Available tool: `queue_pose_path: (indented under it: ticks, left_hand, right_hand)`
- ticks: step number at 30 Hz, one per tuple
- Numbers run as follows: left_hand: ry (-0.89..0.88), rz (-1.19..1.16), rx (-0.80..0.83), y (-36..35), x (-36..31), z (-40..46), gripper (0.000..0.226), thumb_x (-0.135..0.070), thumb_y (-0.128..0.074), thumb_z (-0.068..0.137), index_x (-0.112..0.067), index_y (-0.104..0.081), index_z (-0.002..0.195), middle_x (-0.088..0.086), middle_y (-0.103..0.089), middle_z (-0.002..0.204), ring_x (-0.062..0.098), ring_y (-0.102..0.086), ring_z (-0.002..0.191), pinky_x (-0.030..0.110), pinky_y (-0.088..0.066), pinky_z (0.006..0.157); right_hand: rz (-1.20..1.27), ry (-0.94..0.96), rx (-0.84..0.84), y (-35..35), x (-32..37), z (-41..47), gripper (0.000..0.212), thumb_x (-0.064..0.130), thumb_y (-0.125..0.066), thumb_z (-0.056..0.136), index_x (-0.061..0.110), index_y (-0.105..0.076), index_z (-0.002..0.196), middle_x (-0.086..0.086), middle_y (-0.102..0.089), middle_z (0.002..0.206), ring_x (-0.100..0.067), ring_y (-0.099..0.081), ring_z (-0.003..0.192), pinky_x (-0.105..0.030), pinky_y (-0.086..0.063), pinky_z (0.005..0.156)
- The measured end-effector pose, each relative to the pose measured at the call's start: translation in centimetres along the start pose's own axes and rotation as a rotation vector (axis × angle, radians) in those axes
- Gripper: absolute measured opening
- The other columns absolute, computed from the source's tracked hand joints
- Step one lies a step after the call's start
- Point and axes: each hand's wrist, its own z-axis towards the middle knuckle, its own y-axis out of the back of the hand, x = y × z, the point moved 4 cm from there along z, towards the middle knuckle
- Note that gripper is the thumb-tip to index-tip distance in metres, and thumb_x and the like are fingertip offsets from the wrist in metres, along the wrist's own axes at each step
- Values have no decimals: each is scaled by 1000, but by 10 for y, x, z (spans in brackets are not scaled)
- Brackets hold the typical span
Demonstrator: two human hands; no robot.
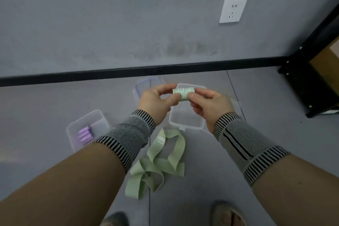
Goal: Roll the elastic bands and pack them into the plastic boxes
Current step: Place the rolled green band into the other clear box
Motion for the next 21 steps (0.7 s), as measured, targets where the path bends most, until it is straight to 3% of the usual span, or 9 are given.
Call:
queue_pose_path:
  ticks: [6, 11, 16, 19, 21]
  left_hand:
    - [49, 173, -16, -21, 81, 91, 33, -26, -60, 89, -25, -60, 122, -8, -64, 109, 12, -64, 97, 36, -51, 94]
    - [97, 353, 12, -37, 129, 131, 40, -25, -59, 90, -29, -53, 129, -7, -60, 118, 7, -59, 90, 34, -51, 91]
    - [143, 635, 133, -58, 171, 175, 53, -31, -54, 91, -33, -36, 141, 1, -49, 135, 20, -58, 109, 35, -49, 91]
    - [174, 724, 205, -67, 191, 183, 56, -26, -49, 95, -33, -26, 146, 2, -54, 130, 25, -58, 107, 37, -49, 92]
    - [165, 713, 192, -69, 195, 182, 57, -21, -47, 95, -33, -24, 146, 1, -61, 113, 23, -60, 99, 32, -49, 85]
  right_hand:
    - [142, -133, -165, 11, -63, 87, 12, 7, -69, 83, 18, -66, 85, -8, -67, 79, -15, -61, 72, -28, -56, 75]
    - [235, -200, -271, 13, -98, 128, 10, 6, -68, 84, 16, -65, 85, -9, -65, 76, -14, -59, 68, -26, -54, 68]
    - [184, -214, -303, 16, -126, 168, 10, 11, -71, 83, 17, -65, 88, -6, -67, 76, -14, -62, 68, -26, -52, 67]
    - [104, -192, -290, 17, -140, 186, 13, 14, -72, 82, 20, -66, 91, -8, -70, 82, -15, -65, 71, -26, -52, 67]
    - [70, -182, -288, 17, -146, 192, 17, 16, -72, 81, 21, -65, 95, -10, -70, 88, -15, -67, 73, -25, -52, 67]
